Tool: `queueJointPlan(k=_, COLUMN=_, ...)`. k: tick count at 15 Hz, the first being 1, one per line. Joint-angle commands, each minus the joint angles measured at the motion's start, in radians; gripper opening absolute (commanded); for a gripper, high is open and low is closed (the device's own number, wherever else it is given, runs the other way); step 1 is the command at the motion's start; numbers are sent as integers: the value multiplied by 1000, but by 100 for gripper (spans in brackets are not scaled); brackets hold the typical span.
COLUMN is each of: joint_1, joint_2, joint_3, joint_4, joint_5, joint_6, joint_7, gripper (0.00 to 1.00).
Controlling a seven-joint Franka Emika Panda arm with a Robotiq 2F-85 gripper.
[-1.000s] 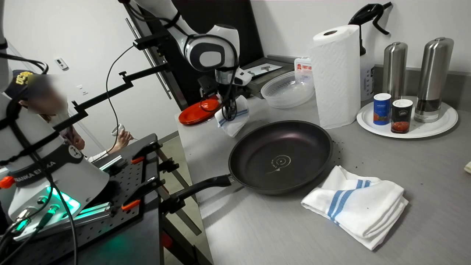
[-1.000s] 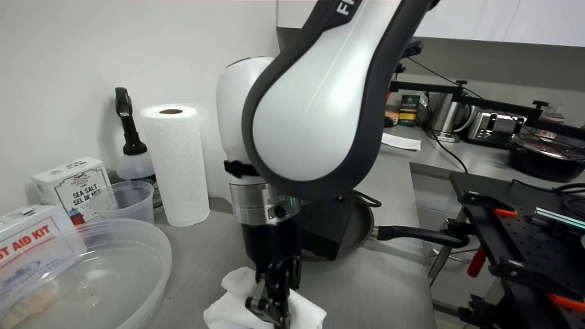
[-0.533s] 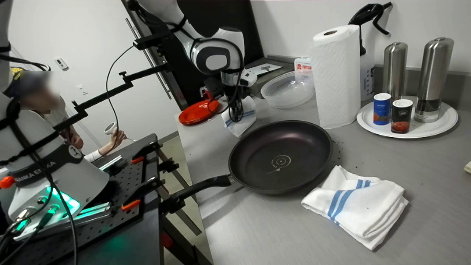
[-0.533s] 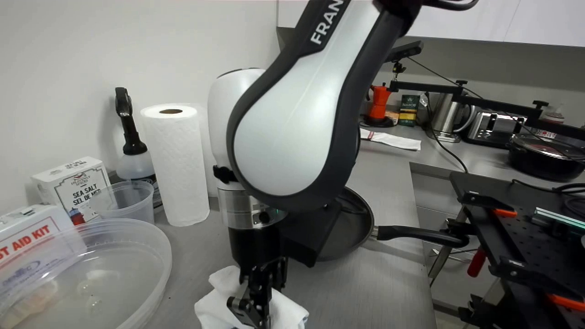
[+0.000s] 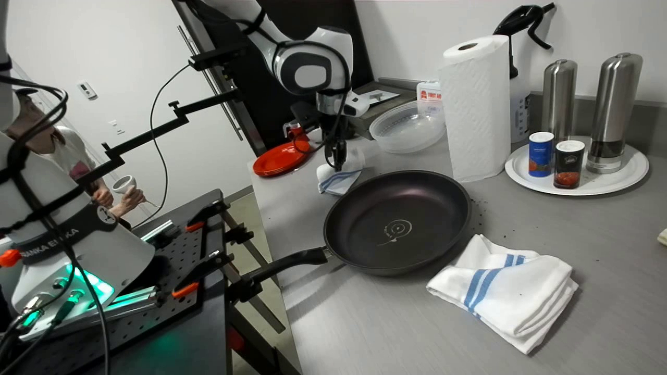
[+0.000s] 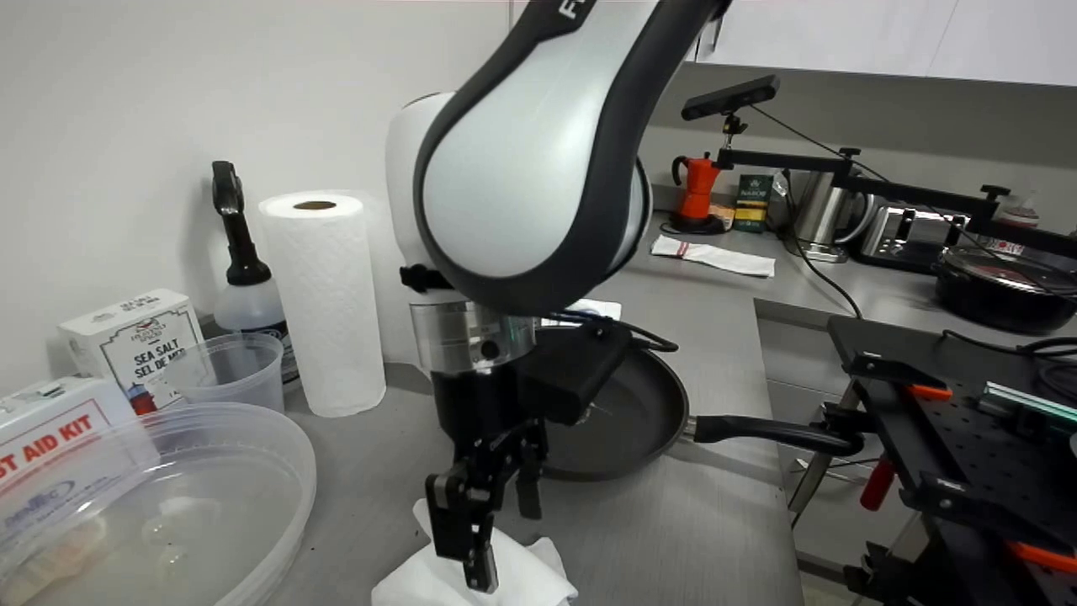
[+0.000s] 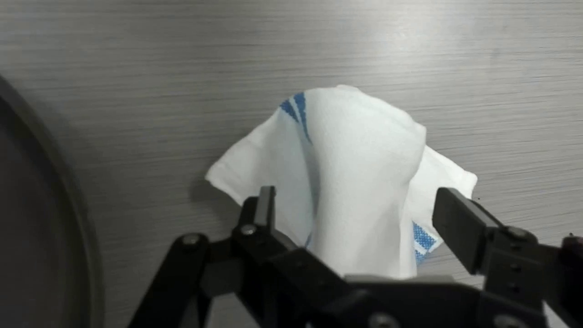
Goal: Pick up the towel on the left and use it to wipe the inside of the pan
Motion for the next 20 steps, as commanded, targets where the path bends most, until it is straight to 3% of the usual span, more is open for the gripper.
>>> queueJointPlan(k=1, joint_1=-17, joint_2=-125, joint_3=-29, joint_4=-91, joint_5=-8, joint_6=-92, joint_7=21, gripper=100)
queueJointPlan(k=11, joint_1=-40, joint_2=-469, joint_3=-113, joint_4=-268, joint_5=-51, joint_6=-286, joint_7=44, gripper=100)
queueJointPlan(k=20, joint_1=-111, joint_2=-579, joint_3=-175, joint_4=-201, joint_5=-79, joint_6=-306, joint_7=2, gripper=100)
